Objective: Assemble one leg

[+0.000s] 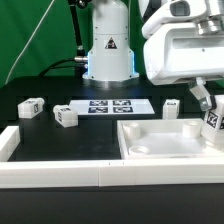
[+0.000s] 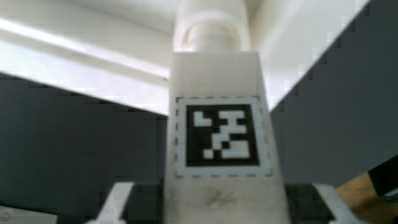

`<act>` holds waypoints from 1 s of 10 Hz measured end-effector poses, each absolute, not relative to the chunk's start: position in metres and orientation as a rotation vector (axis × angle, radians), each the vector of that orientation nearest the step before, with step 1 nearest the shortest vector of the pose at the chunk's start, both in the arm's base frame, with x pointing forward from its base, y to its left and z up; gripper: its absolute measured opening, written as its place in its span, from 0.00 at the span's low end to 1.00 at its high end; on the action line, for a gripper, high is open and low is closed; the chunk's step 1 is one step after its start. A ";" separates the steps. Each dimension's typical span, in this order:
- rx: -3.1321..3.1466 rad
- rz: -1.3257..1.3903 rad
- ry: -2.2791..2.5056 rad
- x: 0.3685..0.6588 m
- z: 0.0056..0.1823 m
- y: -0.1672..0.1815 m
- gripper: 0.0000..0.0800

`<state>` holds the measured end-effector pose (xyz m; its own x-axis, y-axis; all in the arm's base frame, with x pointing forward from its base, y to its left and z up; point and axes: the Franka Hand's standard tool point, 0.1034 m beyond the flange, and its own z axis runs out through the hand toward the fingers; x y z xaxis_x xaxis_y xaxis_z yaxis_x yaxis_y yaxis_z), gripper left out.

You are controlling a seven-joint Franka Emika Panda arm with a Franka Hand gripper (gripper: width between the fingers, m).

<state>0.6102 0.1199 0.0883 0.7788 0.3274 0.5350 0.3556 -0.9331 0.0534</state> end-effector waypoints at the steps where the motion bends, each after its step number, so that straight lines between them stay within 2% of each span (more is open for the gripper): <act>1: -2.906 -0.892 -0.557 0.605 0.086 0.120 0.37; 4: -2.901 -0.913 -0.541 0.603 0.085 0.115 0.37; 5: -2.904 -0.904 -0.542 0.602 0.084 0.114 0.43; 6: -2.904 -0.904 -0.542 0.602 0.084 0.114 0.67; 7: -2.904 -0.903 -0.542 0.602 0.084 0.114 0.77; 10: -2.905 -0.903 -0.542 0.602 0.083 0.114 0.81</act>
Offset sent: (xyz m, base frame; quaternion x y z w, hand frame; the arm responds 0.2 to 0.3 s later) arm 0.0000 0.0000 0.0000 0.0000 0.0000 0.0000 1.0000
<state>0.6020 0.1140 0.0834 0.7679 0.3145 0.5580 0.3449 -0.9371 0.0535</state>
